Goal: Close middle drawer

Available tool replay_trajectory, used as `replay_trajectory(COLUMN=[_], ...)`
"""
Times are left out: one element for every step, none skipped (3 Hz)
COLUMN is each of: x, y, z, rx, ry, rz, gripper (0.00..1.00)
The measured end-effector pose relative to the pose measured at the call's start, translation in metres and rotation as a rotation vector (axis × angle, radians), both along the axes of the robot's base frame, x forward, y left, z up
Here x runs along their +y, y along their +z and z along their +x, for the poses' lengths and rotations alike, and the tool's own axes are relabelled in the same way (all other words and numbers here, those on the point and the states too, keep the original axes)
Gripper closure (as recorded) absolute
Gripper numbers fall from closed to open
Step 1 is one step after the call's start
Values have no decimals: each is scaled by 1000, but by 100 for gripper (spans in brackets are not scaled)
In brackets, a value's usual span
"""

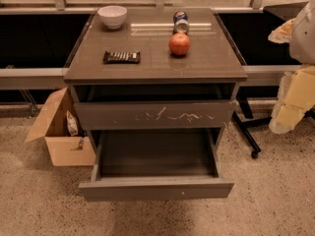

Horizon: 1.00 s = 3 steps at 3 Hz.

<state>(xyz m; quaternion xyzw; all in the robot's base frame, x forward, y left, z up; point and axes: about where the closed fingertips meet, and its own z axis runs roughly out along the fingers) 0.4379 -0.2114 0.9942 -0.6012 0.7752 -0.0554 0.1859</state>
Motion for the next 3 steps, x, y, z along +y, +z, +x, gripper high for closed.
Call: replay_trajectory(x=[0, 12, 29], y=[0, -27, -64], z=[0, 0, -1], rx=[0, 33, 75], ry=[0, 41, 103], rz=[0, 48, 123], gripper=[0, 0, 0])
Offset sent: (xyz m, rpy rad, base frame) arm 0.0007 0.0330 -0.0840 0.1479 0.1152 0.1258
